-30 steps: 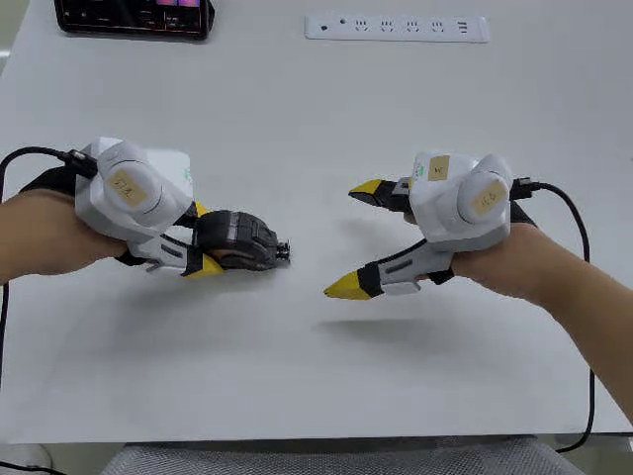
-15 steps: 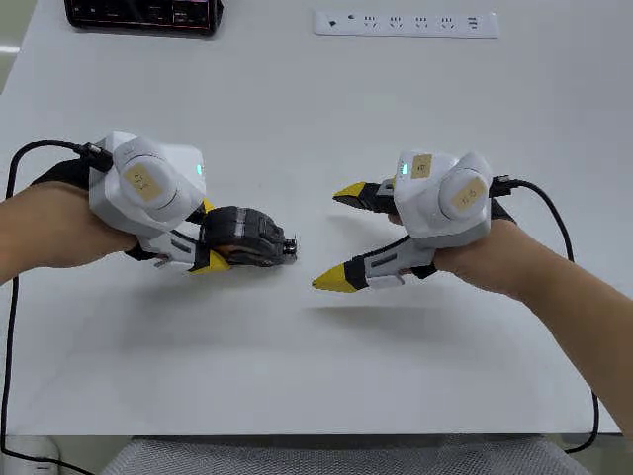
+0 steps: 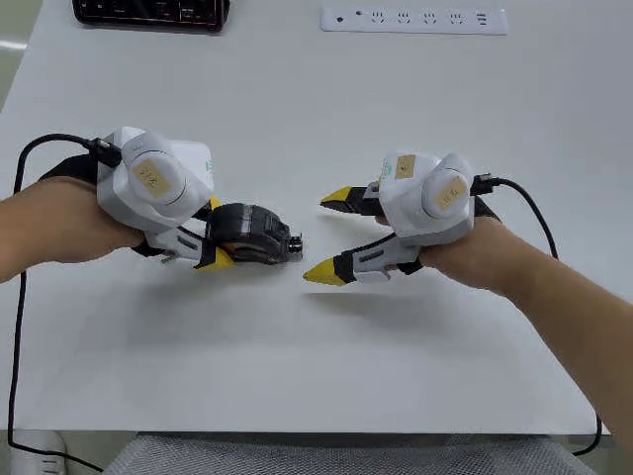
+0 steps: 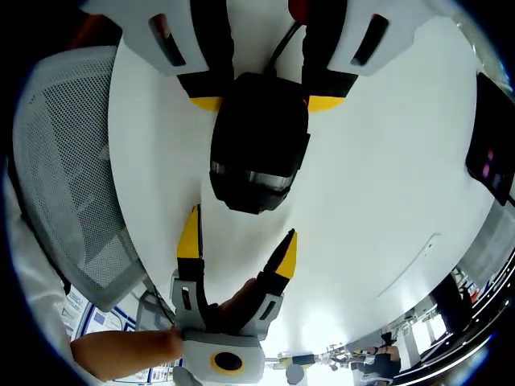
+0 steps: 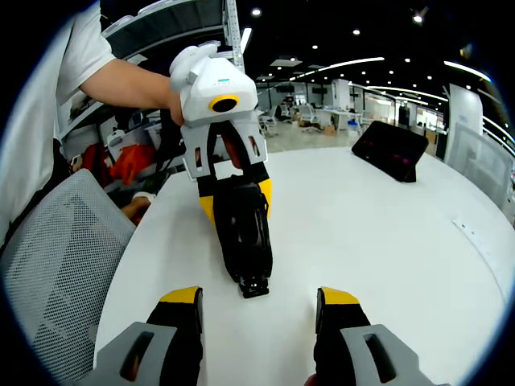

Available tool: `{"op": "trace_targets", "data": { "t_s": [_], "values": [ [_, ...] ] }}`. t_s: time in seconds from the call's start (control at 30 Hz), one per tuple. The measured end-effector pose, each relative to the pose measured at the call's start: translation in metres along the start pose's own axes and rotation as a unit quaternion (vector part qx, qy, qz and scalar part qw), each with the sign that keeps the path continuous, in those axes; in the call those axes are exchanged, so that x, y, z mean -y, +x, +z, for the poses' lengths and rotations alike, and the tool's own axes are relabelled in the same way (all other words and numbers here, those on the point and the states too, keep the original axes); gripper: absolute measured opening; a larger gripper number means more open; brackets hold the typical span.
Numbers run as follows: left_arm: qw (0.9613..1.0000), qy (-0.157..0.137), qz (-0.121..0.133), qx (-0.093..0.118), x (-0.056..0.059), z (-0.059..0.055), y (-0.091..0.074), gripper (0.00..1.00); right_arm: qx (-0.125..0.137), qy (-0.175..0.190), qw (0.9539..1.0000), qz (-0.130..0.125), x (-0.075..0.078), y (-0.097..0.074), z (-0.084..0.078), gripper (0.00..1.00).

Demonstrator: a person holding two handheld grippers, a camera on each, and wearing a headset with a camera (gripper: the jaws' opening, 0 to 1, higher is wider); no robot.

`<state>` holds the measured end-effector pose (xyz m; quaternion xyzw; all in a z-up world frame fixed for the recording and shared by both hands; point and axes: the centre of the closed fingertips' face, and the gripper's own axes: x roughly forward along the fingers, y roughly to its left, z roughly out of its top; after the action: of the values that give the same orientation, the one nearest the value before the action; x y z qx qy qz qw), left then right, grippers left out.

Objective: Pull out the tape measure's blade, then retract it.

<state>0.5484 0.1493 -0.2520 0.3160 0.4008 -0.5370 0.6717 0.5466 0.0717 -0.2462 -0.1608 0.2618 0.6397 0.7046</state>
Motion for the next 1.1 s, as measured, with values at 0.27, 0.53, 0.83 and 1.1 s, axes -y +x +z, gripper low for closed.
{"op": "trace_targets", "data": {
  "t_s": [0.27, 0.53, 0.83, 1.1],
  "values": [
    [1.0000, -0.001, -0.002, 0.000, 0.000, 0.000, 0.000, 0.27, 0.004, -0.006, 1.0000, 0.004, -0.001, 0.007, 0.002, 0.45],
    [1.0000, -0.002, -0.003, 0.002, 0.000, 0.001, 0.000, 0.28, 0.005, -0.029, 0.9995, 0.013, -0.003, 0.013, 0.002, 0.32],
    [1.0000, -0.004, -0.004, 0.005, 0.001, 0.001, 0.000, 0.28, 0.005, -0.043, 0.9989, 0.018, -0.005, 0.017, 0.000, 0.24],
    [1.0000, -0.004, -0.005, 0.006, 0.001, 0.001, 0.000, 0.28, 0.010, -0.053, 0.9983, 0.021, -0.005, 0.018, 0.000, 0.18]
  ]
}}
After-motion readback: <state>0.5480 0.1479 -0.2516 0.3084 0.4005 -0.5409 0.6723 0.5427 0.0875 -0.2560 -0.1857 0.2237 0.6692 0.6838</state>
